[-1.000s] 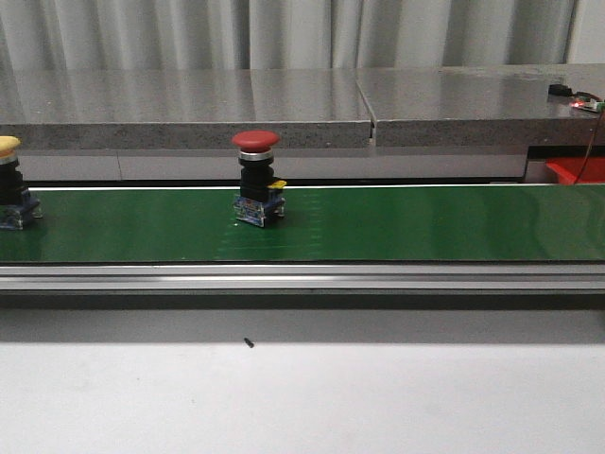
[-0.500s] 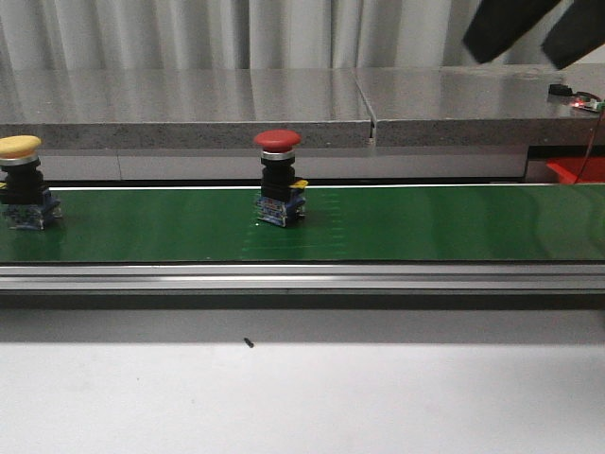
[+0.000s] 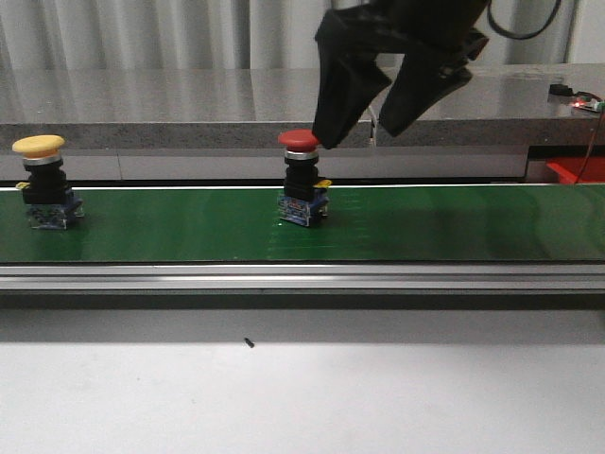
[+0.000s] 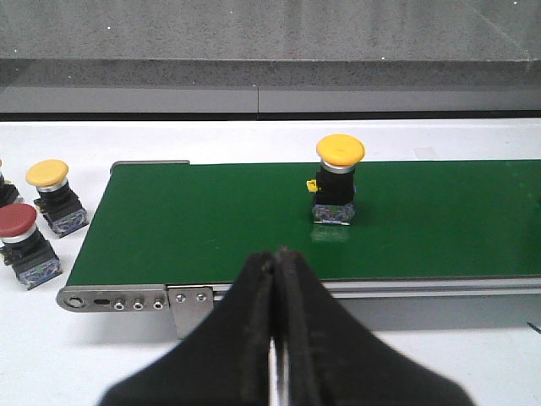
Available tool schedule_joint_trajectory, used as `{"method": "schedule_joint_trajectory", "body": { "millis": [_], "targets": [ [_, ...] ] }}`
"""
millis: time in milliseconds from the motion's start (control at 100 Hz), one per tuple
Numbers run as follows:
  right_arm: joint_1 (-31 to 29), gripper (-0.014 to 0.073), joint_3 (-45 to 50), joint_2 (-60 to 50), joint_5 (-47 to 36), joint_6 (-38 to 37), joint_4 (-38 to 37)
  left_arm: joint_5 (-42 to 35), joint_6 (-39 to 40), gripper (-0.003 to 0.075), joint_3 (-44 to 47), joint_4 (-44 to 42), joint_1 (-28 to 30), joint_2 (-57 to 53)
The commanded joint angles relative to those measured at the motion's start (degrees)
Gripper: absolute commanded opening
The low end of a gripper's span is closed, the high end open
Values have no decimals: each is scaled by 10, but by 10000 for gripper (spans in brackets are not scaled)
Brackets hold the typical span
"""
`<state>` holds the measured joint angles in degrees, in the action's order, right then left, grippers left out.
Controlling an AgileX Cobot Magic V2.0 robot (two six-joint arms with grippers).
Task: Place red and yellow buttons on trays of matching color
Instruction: 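Lower the right gripper onto the red button on the belt and grasp it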
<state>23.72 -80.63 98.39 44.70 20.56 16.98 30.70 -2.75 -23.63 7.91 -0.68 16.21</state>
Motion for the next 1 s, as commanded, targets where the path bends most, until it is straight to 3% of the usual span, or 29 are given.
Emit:
{"method": "schedule_joint_trajectory", "body": {
  "millis": [0, 450, 520, 750, 990],
  "targets": [
    [4, 603, -37, -6, -14, 7, -1, -45, 1, -20, -15, 8, -5, 4],
    [4, 601, -82, 61, -26, 7, -5, -45, 1, -20, -15, 8, -5, 4],
    [4, 548, -85, 67, -26, 7, -5, -45, 1, -20, -15, 8, -5, 4],
    [4, 225, -86, 70, -20, 7, -5, -45, 1, -20, -15, 8, -5, 4],
    [-14, 215, -120, 54, 52, -2, -17, -45, 1, -20, -15, 8, -5, 4]
  ]
}}
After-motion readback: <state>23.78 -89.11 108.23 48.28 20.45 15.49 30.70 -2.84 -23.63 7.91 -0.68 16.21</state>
